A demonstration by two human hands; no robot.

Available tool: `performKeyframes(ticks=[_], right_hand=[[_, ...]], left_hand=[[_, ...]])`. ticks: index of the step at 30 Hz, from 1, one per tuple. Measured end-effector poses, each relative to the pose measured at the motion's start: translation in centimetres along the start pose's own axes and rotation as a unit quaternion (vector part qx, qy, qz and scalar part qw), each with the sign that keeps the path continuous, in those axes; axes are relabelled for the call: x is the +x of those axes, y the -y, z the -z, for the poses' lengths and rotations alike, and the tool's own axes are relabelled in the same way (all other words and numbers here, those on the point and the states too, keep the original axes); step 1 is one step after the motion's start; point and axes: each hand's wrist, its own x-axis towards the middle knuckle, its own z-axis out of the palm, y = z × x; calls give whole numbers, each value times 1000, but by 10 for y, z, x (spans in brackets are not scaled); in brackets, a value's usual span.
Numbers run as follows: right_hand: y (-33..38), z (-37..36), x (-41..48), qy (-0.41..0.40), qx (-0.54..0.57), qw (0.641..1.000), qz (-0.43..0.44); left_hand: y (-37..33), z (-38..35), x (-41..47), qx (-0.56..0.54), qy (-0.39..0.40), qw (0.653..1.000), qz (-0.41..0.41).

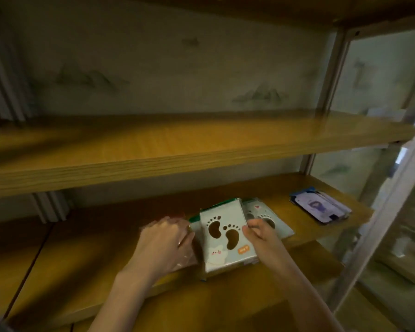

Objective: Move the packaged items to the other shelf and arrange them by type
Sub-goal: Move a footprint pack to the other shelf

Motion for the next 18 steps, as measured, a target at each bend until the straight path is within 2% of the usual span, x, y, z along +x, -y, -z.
performKeyframes(ticks=[5,8,11,14,18], right_hand=[[-8,10,39,41,-90,995,22],[-11,6,53,71,-107,991,31],[-11,3,64,81,-167,980,67],[-9,5,69,80,-265,954,116],[-3,13,65,61,-391,897,199]], left_hand=[[-13,-14,8,18,-13,998,62],[-24,-19,7,25,-21,994,104],[-30,-22,5,48,-30,989,135],[-33,-24,0,64,-33,985,159],[-34,-22,-9,79,-29,979,185]])
